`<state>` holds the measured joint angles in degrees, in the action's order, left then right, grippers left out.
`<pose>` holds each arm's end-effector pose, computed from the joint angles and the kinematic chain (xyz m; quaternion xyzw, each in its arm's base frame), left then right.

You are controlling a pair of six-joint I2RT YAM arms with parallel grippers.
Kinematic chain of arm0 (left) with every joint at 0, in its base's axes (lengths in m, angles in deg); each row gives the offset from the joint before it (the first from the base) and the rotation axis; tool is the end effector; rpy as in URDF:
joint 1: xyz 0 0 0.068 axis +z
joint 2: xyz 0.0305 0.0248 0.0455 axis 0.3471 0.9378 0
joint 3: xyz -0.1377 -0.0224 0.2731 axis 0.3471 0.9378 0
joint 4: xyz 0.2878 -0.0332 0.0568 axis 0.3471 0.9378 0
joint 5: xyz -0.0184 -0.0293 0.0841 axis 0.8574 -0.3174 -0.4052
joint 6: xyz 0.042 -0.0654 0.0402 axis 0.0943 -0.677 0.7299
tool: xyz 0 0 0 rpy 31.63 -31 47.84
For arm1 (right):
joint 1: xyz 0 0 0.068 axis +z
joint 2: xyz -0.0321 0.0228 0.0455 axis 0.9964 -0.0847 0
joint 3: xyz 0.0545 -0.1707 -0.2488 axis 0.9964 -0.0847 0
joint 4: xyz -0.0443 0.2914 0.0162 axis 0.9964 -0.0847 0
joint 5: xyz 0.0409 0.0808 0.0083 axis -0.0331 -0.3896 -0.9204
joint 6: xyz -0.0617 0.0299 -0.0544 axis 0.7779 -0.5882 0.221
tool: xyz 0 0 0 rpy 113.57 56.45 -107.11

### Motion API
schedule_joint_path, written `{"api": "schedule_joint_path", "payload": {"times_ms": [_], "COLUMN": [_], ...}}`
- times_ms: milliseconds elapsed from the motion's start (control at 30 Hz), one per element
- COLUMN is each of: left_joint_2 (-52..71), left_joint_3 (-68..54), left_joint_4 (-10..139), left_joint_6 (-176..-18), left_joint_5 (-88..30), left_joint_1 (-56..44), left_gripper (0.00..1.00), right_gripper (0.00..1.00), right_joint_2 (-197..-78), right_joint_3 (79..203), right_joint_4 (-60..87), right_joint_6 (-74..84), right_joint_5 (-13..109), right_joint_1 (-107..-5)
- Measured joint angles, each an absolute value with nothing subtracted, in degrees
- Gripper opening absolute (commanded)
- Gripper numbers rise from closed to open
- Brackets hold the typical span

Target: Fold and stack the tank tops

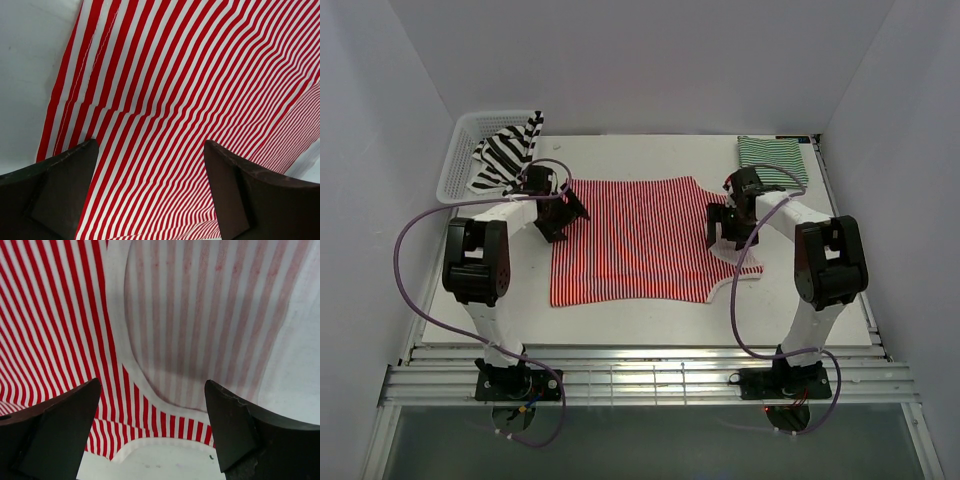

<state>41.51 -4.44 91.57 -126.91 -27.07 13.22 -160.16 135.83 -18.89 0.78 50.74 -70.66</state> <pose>0.4333 -0.0675 0.1407 -0.2679 0.9301 -0.1744 0.1806 0.4050 0.1114 0.1618 -0.0367 0.9770 0.0861 0.1914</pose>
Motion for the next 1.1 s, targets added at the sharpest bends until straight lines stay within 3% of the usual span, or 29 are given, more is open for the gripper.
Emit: {"api": "schedule_joint_path", "payload": {"times_ms": [400, 633, 800, 967, 1100], "left_joint_2": [48.9, 48.2, 36.0, 15.7, 7.0], "left_joint_3": [-13.9, -14.8, -7.5, 5.4, 15.4], "left_joint_4": [90.8, 92.7, 96.6, 101.8, 105.9], "left_joint_6": [-126.0, -124.4, -126.0, -128.7, -130.4], "left_joint_5": [-26.9, -27.0, -29.5, -33.0, -35.4], "left_joint_1": [13.1, 12.9, 12.8, 12.7, 12.7], "left_gripper": [0.98, 0.98, 0.98, 0.98, 0.98], "right_gripper": [0.90, 0.90, 0.90, 0.90, 0.90], "right_joint_2": [-167.1, -165.3, -150.2, -131.8, -126.7], "right_joint_3": [141.4, 141.9, 137.1, 125.2, 116.0], "right_joint_4": [-15.6, -15.8, -15.1, -13.3, -14.6], "right_joint_6": [-1.2, 0.9, 1.9, 1.6, 0.3], "right_joint_5": [49.8, 49.4, 50.6, 50.5, 49.8], "right_joint_1": [-74.2, -74.5, -72.3, -68.4, -66.6]}}
